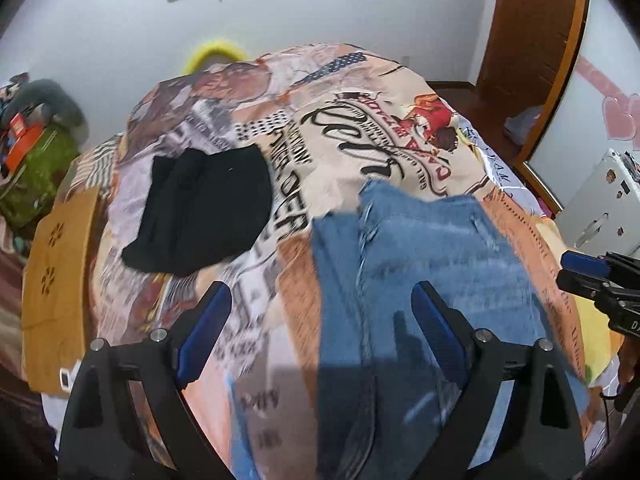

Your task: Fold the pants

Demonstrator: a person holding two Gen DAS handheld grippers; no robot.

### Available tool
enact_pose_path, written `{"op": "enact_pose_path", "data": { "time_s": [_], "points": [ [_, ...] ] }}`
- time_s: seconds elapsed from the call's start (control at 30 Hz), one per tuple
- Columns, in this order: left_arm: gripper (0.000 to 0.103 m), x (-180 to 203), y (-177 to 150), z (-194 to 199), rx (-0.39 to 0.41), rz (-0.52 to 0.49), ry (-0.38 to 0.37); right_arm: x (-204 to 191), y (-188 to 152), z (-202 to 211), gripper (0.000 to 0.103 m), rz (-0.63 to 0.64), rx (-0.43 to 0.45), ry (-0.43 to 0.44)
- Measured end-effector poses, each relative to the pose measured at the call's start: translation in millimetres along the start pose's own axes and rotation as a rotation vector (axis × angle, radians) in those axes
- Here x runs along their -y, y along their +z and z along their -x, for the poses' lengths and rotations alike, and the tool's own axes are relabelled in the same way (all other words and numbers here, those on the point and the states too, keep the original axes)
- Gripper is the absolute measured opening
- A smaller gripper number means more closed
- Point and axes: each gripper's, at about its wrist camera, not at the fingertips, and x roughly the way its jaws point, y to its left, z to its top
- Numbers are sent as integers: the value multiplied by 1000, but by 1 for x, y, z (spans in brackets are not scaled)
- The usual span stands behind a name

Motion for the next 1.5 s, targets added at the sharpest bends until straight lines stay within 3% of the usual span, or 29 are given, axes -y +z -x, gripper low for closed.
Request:
{"op": "enact_pose_path", "data": {
  "time_s": [0.2,0.33,0.6,0.77,0.8,0.93,1.07,1.23,1.33,1.5],
  "points": [
    [92,12,31,-38,-60,-24,-43,19,23,-20,38,-27,4,4],
    [92,17,41,-66,-128,-8,-133,29,35,-39,39,-38,-17,13],
    [92,30,46,-111,-226,-27,-160,51,48,-83,39,-105,-79,58],
    [64,26,43,-116,-227,23,-241,53,43,-100,39,-104,-97,71],
    [55,28,42,-113,-210,1,-236,52,41,-99,35,-98,-84,79],
    [47,39,35,-103,-155,-68,-171,42,41,-96,20,-46,-61,59],
    [28,34,33,-92,-102,-52,-159,30,45,-89,14,32,-31,2],
    [6,29,28,-69,-25,-59,-105,15,57,-72,10,88,33,18],
    [3,24,28,-60,5,-65,-54,11,63,-67,10,106,70,24],
    [3,6,31,-69,-72,-10,-128,16,65,-82,9,87,47,8]
  ]
}}
